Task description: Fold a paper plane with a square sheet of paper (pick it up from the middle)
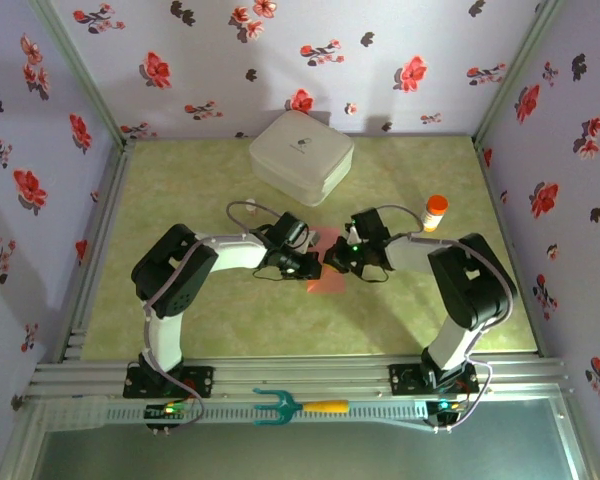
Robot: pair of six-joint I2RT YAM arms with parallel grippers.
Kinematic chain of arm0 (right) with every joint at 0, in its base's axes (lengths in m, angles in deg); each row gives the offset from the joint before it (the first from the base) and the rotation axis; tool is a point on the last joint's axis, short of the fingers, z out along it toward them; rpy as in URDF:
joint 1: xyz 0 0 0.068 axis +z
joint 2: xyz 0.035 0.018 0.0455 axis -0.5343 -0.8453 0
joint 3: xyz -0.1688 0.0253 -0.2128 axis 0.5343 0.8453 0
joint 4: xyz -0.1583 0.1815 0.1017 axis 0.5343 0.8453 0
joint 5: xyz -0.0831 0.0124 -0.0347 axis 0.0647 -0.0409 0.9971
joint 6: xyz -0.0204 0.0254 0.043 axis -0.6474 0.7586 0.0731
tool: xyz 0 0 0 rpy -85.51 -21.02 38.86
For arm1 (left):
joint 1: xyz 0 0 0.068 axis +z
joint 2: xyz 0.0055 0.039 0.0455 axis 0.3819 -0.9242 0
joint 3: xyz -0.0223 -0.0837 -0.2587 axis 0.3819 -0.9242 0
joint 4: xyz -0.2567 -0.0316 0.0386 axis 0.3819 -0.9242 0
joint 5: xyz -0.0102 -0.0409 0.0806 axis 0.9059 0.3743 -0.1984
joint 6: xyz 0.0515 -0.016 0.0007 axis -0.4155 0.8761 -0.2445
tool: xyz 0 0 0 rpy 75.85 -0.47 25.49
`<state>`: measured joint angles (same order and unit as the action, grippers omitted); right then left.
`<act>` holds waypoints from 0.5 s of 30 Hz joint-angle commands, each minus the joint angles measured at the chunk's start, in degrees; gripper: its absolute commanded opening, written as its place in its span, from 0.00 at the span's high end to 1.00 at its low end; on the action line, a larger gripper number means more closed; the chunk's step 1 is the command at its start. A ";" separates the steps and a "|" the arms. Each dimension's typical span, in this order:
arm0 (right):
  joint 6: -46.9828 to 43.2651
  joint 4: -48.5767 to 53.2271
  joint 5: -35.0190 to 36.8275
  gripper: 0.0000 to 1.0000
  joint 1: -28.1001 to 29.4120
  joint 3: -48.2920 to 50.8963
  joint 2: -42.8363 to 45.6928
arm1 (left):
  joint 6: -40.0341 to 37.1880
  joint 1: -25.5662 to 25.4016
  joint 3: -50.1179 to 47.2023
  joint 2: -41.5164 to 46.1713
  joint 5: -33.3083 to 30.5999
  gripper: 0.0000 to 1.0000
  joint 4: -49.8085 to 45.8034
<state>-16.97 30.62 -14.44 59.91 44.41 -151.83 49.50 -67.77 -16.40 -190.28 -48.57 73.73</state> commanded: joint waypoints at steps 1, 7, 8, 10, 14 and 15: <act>0.22 -1.44 -1.68 0.99 0.34 1.52 -2.84 | 0.17 0.14 -2.43 -1.45 -4.31 1.00 -5.64; -2.35 1.60 1.51 1.00 -2.39 1.94 -4.49 | 0.27 0.15 -2.34 -1.79 -4.54 1.00 -5.91; -2.23 1.07 1.64 1.00 -3.21 1.91 -4.36 | 0.32 0.14 -2.25 -1.99 -4.32 1.00 -5.88; -2.68 1.31 1.51 1.00 -4.75 1.39 -4.11 | 0.31 0.14 -1.67 -2.62 -4.05 1.00 -6.42; -4.10 2.12 1.01 1.00 -7.38 0.13 -4.40 | 0.14 0.14 -1.54 -3.15 -3.41 1.00 -6.50; -4.30 2.29 1.24 1.00 -7.98 -0.02 -4.31 | 0.11 0.14 -1.53 -3.31 -3.19 1.00 -6.54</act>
<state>-19.27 29.98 -18.04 54.49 44.87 -154.65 49.56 -67.77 -16.42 -190.32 -48.97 74.17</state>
